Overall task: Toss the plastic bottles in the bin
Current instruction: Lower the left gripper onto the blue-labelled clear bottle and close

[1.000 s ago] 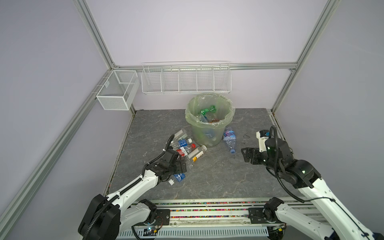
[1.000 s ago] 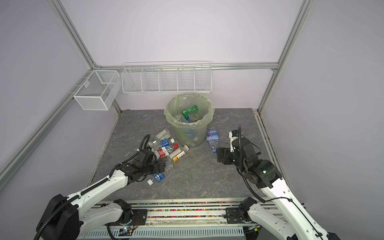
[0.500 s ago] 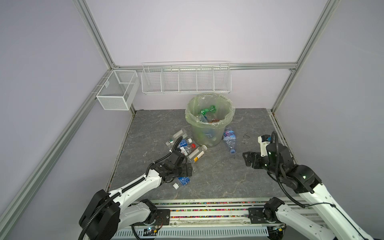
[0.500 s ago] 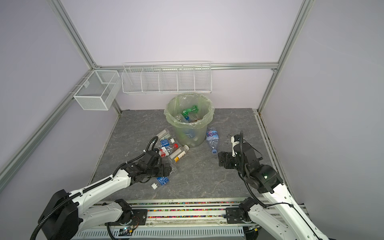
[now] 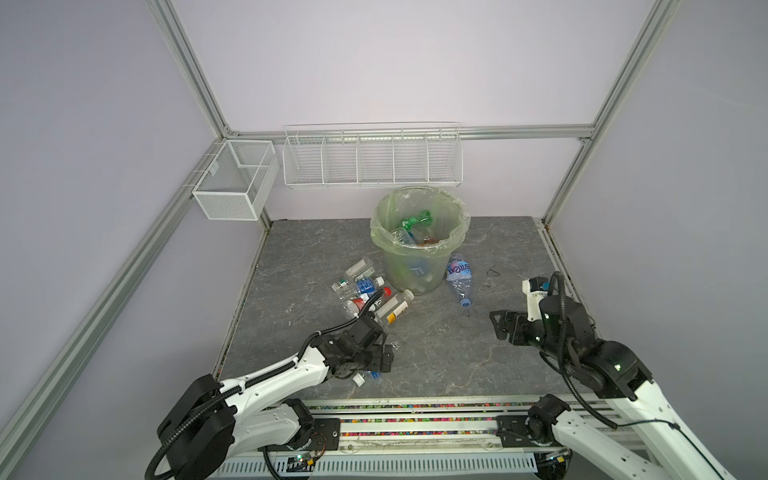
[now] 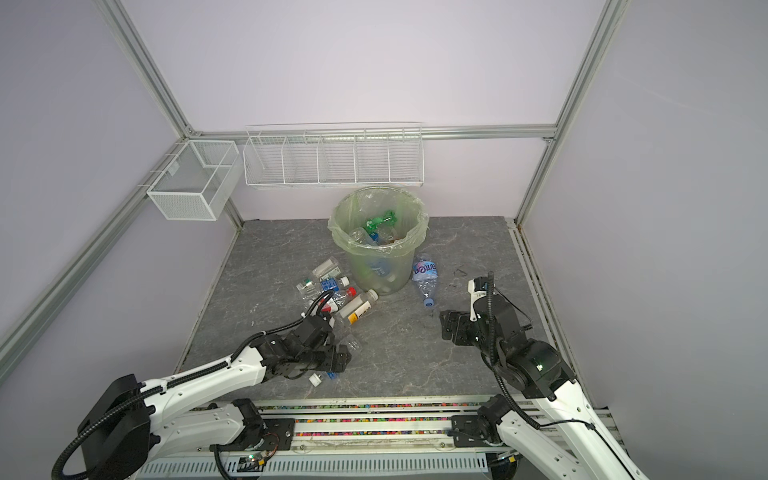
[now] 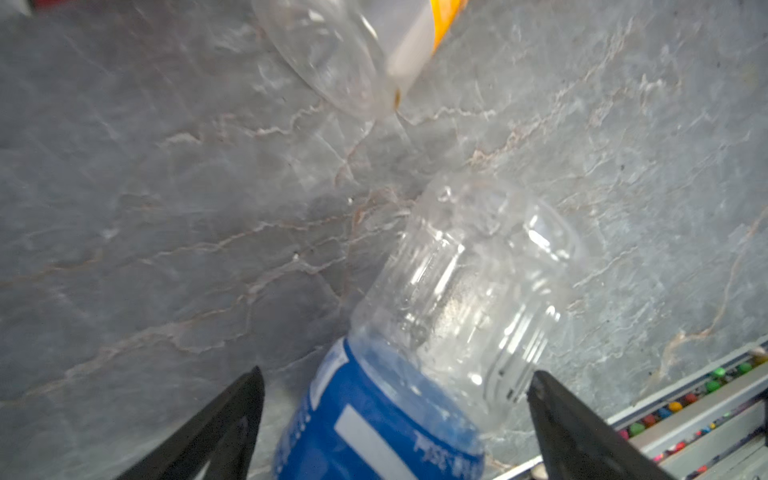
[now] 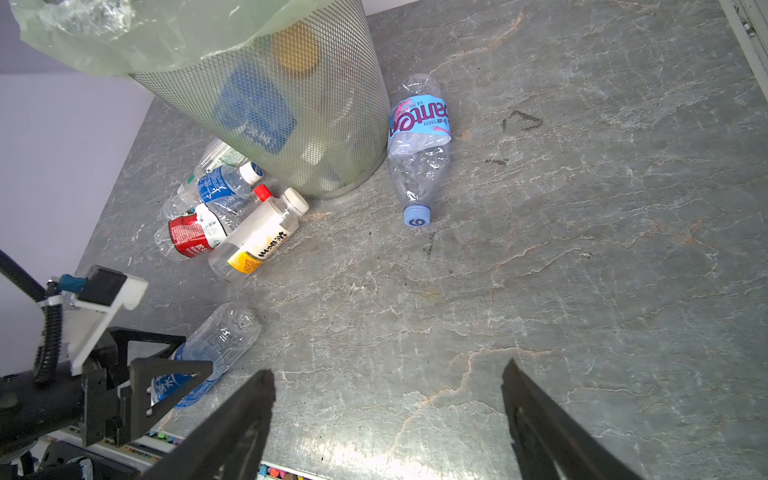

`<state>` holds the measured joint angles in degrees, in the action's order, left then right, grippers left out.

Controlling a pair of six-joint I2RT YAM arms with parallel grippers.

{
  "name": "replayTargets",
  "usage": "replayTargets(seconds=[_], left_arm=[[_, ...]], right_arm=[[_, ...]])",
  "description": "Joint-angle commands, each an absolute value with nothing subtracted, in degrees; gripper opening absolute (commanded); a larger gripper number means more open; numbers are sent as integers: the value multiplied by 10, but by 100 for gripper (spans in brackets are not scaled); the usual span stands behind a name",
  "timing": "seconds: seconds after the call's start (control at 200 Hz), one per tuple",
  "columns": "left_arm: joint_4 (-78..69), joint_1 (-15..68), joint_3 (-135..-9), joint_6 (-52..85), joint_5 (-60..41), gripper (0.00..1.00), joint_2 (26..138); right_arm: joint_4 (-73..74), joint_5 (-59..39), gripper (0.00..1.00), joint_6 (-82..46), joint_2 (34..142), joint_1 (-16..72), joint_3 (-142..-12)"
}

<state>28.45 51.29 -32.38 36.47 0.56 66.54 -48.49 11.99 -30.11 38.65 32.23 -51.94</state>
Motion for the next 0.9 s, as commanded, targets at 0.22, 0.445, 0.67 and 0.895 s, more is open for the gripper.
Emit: replayTargets(seconds=[0.22, 0.445, 0.67, 0.895], left_arm=[[260, 526, -305, 387, 17, 93, 709], [273, 533, -328, 379, 28, 77, 727], [305, 548, -349, 376, 55, 54, 718], [325, 561, -363, 379, 78, 41, 666]], right_arm=[[-494, 127, 88, -315, 376, 319, -507], [-498, 132, 88, -321, 367, 318, -507], [-497, 130, 88, -329, 357, 318, -478], [-505, 128, 88, -333, 353, 318, -476]])
